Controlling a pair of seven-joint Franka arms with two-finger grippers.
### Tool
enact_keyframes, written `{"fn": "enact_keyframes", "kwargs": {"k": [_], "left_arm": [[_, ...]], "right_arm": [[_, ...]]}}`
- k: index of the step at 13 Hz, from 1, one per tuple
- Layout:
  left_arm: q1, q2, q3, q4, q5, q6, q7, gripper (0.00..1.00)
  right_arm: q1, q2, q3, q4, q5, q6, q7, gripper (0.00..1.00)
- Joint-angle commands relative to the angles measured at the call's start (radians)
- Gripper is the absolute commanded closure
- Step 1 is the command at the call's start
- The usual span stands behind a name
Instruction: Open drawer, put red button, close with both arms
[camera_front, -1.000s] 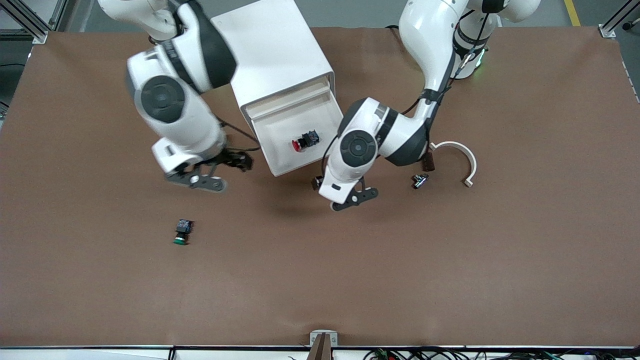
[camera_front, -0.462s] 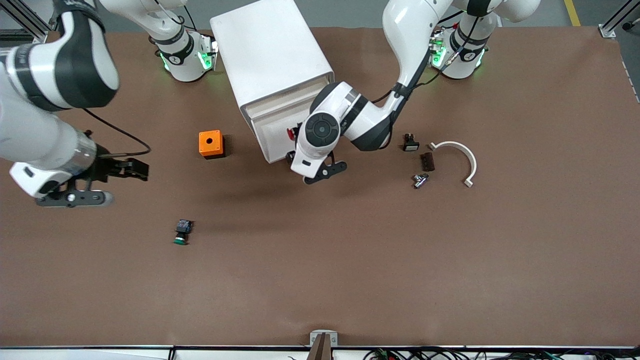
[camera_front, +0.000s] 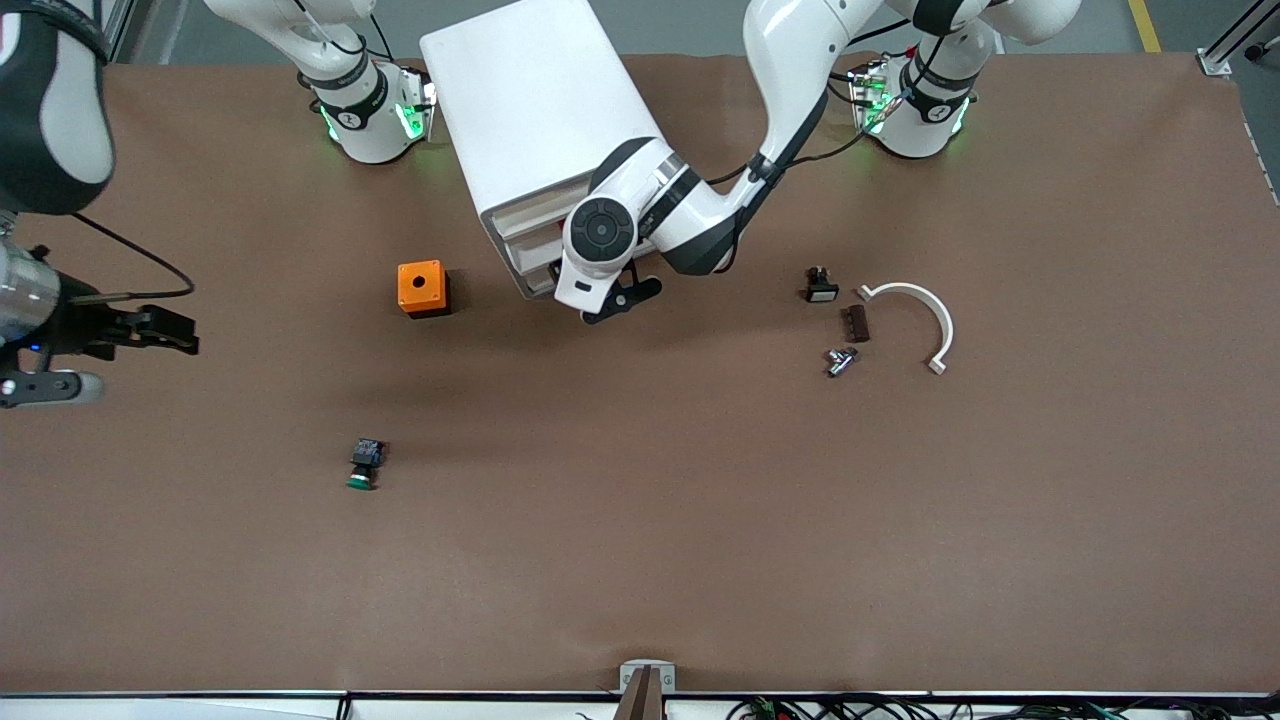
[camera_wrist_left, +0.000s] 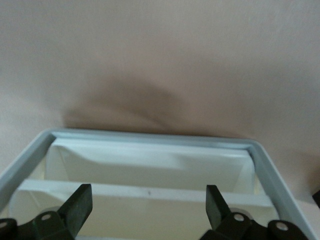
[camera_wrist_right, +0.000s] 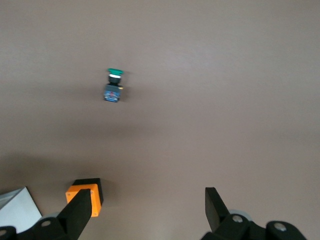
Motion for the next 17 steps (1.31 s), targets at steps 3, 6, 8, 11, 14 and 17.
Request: {"fn": "enact_keyframes", "kwargs": {"k": [3,6,8,11,14,17], "left_arm": [[-0.015,0.003,-0.043,-0.007,0.008,0.006,-0.066,0.00],[0.019,-0.003,-0.028,-0.005,0.025,0.006,-0.077,0.00],[0.089,-0.011,0.004,0.001,0.054,0.005,-0.073,0.00],[0.192,-0.041,0.009,0.002,0.268,0.000,-0.073,0.00],[0.308,-0.121,0.008,0.001,0.384,-0.011,-0.041,0.00],[0.442,-0.228,0.009,0.001,0.387,-0.101,0.096,0.00]], "right_arm": [[-0.024,-0.007,0.026,0.015,0.003,-0.046,0.039,0.00],[-0.001,-0.004,0.032,0.033,0.004,-0.059,0.086,0.00],[-0.002,-0.002,0.031,0.038,0.010,-0.059,0.078,0.00],[0.001,0.002,0.032,0.090,0.015,-0.060,0.081,0.00],[0.002,-0.005,0.035,0.110,0.013,-0.136,0.081,0.00],[0.006,-0.027,0.040,0.114,0.017,-0.172,0.084,0.00]]}}
